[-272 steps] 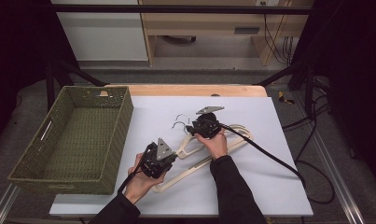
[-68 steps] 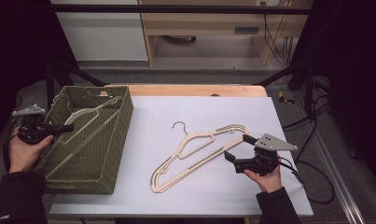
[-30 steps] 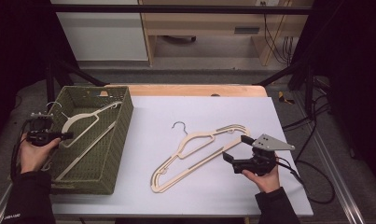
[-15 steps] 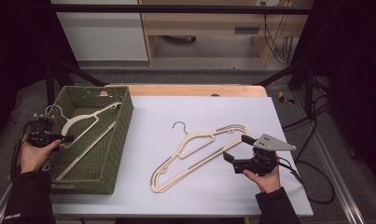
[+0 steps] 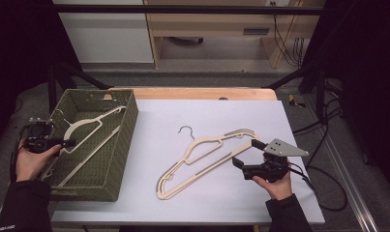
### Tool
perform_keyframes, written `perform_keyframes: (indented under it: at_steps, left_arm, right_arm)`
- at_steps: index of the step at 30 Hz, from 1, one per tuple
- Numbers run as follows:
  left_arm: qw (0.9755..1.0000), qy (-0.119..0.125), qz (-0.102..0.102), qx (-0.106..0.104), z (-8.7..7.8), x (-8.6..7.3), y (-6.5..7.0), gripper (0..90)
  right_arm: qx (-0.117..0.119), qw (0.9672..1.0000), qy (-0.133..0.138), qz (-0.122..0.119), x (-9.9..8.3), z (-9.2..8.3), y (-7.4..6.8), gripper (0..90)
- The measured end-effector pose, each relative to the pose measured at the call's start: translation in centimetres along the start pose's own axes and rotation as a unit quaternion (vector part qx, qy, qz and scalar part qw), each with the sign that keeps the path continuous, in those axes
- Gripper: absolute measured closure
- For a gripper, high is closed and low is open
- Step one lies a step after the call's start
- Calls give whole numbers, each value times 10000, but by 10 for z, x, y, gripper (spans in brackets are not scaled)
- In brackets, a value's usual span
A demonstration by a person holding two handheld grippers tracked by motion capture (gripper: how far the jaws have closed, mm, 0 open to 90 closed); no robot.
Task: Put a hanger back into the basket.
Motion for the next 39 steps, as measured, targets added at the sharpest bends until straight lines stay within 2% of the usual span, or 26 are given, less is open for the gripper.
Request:
perform_keyframes:
  at_steps: [2, 3, 4, 5, 7, 10, 11, 12, 13, 14, 16, 17, 18, 19, 20, 22, 23, 26, 27, 28, 29, 31, 33, 34, 36, 39]
  left_arm:
    - [9999, 134, 19, 18, -7, 4, 2, 346]
    - [9994, 349, 41, 14, -14, 9, 5, 333]
    - [9994, 349, 41, 14, -14, 9, 5, 321]
    - [9982, 594, 119, -31, -21, 15, 12, 310]
    - [9972, 712, 222, -56, -25, 18, 17, 281]
    - [9926, 1128, 377, -239, -36, 29, 37, 246]
    - [9901, 1295, 420, -330, -40, 34, 48, 218]
    - [9862, 1467, 613, -454, -47, 39, 62, 207]
    - [9862, 1467, 613, -454, -47, 39, 62, 196]
    - [9839, 1561, 671, -556, -50, 42, 72, 196]
    - [9764, 1841, 820, -779, -59, 49, 99, 147]
    - [9764, 1841, 820, -779, -59, 49, 99, 131]
    - [9732, 1937, 859, -894, -62, 51, 109, 117]
    - [9673, 2081, 996, -1054, -66, 53, 127, 109]
    - [9673, 2081, 996, -1054, -66, 53, 127, 105]
    - [9593, 2248, 1167, -1247, -70, 53, 152, 100]
    - [9593, 2248, 1167, -1247, -70, 53, 152, 99]
    - [9521, 2348, 1330, -1437, -71, 50, 176, 86]
    - [9483, 2363, 1426, -1566, -70, 46, 191, 83]
    - [9483, 2363, 1426, -1566, -70, 46, 191, 82]
    - [9445, 2378, 1543, -1659, -67, 43, 206, 82]
    - [9432, 2376, 1601, -1681, -65, 40, 214, 82]
    - [9376, 2381, 1750, -1835, -61, 32, 240, 86]
    - [9362, 2375, 1776, -1889, -60, 30, 248, 92]
    - [9361, 2335, 1783, -1936, -57, 27, 255, 98]
    - [9360, 2225, 1943, -1916, -45, 18, 276, 108]
  right_arm:
    - [3, 10000, 0, -2, 0, -1, 0, 74]
    - [-22, 10000, 16, 16, 1, -2, 0, 73]
    - [-18, 10000, 20, 8, 1, -3, 1, 73]
    - [-9, 10000, 36, 20, 2, -3, 1, 73]
    - [-22, 10000, 53, 19, 3, -4, 1, 72]
    - [-36, 9999, 89, 43, 4, -6, 2, 71]
    - [-22, 9999, 105, 26, 4, -6, 2, 71]
    - [-22, 9999, 95, 50, 4, -7, 2, 71]
    - [-22, 9999, 95, 50, 4, -7, 2, 71]
    - [-17, 9999, 92, 40, 4, -7, 3, 71]
    - [-40, 9999, 106, 69, 5, -6, 3, 69]
    - [-40, 9999, 106, 69, 5, -6, 3, 69]
    - [-50, 9999, 109, 81, 5, -6, 3, 69]
    - [-55, 9999, 115, 75, 5, -6, 4, 68]
    - [-55, 9999, 115, 75, 5, -6, 4, 68]
    - [-48, 9999, 123, 71, 5, -7, 4, 68]
    - [-44, 9999, 122, 86, 6, -7, 4, 67]
    - [-46, 9999, 129, 81, 6, -7, 4, 67]
    - [-52, 9999, 119, 82, 5, -6, 4, 67]
    - [-50, 9999, 119, 68, 5, -6, 4, 67]
    - [-56, 9999, 102, 84, 5, -6, 3, 67]
    - [-51, 9999, 96, 73, 5, -6, 3, 67]
    - [-44, 9999, 97, 74, 5, -6, 3, 66]
    - [-41, 9999, 106, 91, 5, -6, 3, 66]
    - [-30, 9999, 112, 76, 5, -6, 3, 66]
    - [-34, 9999, 112, 76, 5, -6, 3, 66]
Point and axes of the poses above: each handheld gripper's, and its own axes: z roughly forward along the jaws, x roughly out of its top, y roughly to its right, the point moved 7 cm from there along z, roughly forward along the jaws, and after that the axes turned 4 degrees about z, right-handed, at the moved point
